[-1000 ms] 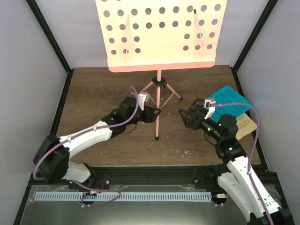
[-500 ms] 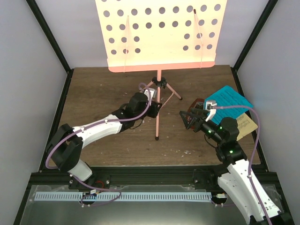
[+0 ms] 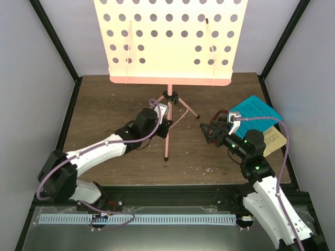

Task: Pack up the instrument practice props

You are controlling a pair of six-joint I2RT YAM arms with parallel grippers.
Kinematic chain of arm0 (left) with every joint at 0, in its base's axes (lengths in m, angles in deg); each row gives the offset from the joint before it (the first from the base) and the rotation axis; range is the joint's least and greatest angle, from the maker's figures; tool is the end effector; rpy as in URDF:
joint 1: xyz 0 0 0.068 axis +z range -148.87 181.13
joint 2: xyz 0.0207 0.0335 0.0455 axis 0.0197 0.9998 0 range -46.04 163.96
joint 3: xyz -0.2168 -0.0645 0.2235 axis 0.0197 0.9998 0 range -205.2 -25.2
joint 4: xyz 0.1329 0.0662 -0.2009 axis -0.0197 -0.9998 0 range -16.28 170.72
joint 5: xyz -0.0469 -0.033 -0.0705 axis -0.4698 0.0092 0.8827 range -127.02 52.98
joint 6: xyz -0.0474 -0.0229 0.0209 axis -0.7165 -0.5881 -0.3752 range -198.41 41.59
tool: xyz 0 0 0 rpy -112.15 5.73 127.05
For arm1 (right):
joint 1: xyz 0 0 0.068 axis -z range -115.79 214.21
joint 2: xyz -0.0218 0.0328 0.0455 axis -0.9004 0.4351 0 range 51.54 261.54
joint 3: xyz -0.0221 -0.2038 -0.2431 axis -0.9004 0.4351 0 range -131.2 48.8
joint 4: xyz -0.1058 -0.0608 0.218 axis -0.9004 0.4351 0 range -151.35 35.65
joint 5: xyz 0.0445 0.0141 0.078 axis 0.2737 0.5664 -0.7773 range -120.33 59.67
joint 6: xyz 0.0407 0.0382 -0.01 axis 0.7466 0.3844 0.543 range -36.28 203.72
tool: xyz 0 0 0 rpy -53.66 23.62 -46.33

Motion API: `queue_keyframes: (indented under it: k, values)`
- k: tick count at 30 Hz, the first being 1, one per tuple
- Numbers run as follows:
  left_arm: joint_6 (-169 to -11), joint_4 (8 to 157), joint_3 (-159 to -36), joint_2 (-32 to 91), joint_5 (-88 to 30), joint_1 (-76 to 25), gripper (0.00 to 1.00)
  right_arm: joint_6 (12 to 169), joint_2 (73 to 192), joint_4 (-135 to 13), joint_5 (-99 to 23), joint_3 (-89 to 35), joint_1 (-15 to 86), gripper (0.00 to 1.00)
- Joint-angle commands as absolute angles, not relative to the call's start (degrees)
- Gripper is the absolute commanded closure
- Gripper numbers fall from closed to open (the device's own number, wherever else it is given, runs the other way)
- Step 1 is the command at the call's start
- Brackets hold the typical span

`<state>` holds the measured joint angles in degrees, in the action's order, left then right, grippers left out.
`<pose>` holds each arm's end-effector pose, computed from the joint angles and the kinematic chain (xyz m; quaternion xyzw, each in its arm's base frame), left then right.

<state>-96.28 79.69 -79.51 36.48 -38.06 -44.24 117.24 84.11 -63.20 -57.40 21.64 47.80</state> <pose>0.2197 -0.2215 0.3088 0.2006 0.8391 -0.2584 0.4346 0.0953 0.0469 0.3116 -0.0531 0.7245 0.4356 0.5316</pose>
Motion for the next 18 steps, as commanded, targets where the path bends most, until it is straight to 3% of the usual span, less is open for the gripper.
queue_keyframes:
  k: [1,12,18]
  values:
    - [-93.95,72.38,-76.76,29.99,-36.11,-43.80,1.00,118.03,84.83,-65.04,-58.69,22.00,47.99,0.00]
    - [-89.27,64.30,-74.85,23.58,-30.31,-43.31,0.98,115.25,86.14,-65.66,-53.88,19.36,47.91,0.00]
    - [-90.65,65.77,-74.91,23.08,-31.10,-42.98,0.61,118.85,88.45,-74.23,-61.61,20.54,47.89,0.00]
